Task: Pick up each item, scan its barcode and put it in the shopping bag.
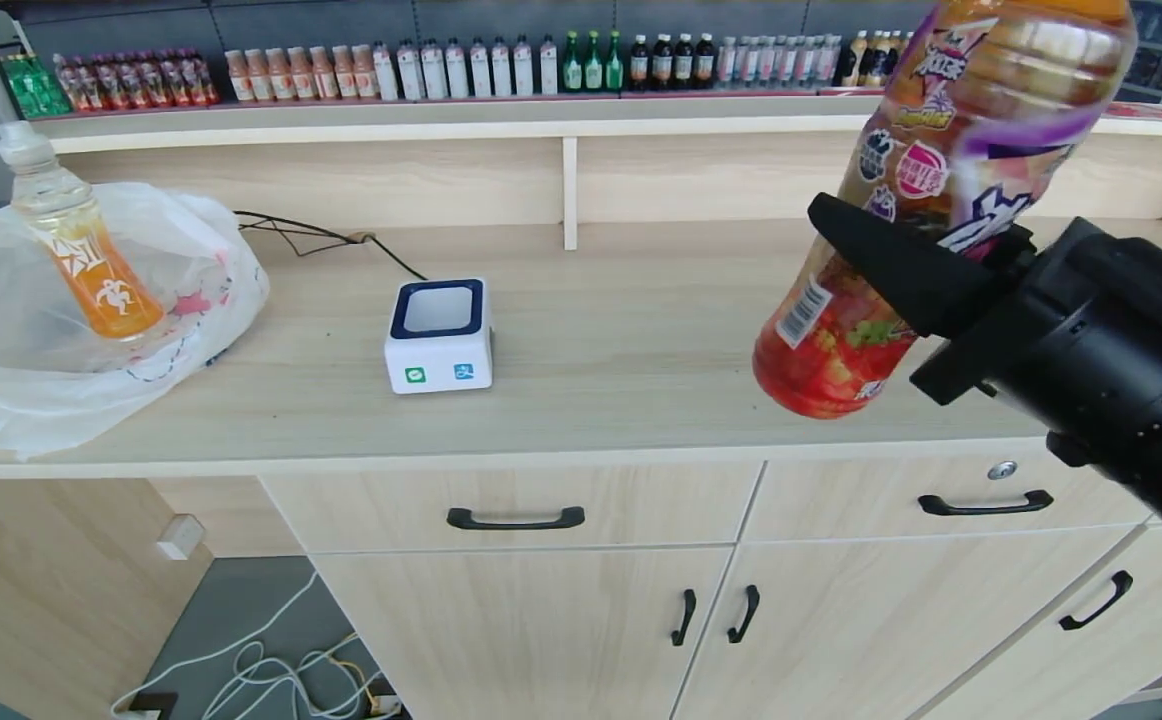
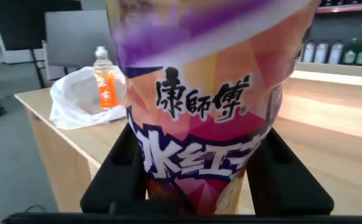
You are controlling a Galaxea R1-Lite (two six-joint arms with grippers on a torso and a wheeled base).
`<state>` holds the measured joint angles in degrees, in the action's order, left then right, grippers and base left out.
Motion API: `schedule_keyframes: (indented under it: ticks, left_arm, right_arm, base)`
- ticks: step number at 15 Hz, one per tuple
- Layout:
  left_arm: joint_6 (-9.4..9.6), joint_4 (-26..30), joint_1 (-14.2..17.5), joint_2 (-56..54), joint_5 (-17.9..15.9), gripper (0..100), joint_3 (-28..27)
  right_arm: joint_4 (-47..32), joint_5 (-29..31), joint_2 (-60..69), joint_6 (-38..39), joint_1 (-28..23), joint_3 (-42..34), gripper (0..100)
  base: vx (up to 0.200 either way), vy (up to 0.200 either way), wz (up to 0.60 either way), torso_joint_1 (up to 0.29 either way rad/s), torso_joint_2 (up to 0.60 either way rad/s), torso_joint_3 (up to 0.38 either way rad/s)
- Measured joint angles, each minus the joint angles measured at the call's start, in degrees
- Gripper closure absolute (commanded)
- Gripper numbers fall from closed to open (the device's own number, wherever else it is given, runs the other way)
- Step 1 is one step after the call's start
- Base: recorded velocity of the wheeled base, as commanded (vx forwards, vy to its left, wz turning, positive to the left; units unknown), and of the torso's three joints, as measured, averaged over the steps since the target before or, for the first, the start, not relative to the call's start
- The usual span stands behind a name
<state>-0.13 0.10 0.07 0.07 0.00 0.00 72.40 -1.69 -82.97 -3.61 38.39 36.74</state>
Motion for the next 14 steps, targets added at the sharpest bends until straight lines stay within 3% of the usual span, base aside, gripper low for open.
schedule_keyframes:
  ticks: [3, 7, 10, 14]
  left_arm:
    - [0.06, -0.02, 0.00, 0.00, -0.02, 0, 0.00]
    - [0.06, -0.02, 0.00, 0.00, 0.00, 0, 0.00]
    - [-0.20, 0.00, 0.00, 0.00, 0.00, 0, 0.00]
    - [-0.24, 0.00, -0.05, 0.00, 0.00, 0, 0.00]
  right_arm:
    - [0.32, 9.90, -1.32, -3.21, -0.18, 2.78, 100]
    - [2.62, 10.45, -3.74, -3.63, -3.69, 5.56, 100]
    - [2.90, 10.67, -5.42, -3.63, -7.83, 7.22, 100]
    - [3.41, 10.09, -6.30, -3.58, -8.85, 7.33, 100]
  base:
    - [0.000, 0.000, 0.00, 0.000, 0.00, 0.000]
    - [0.000, 0.000, 0.00, 0.000, 0.00, 0.000]
    - [0.000, 0.200, 0.00, -0.004, 0.00, 0.005]
    - [0.000, 0.200, 0.00, 0.008, 0.00, 0.000]
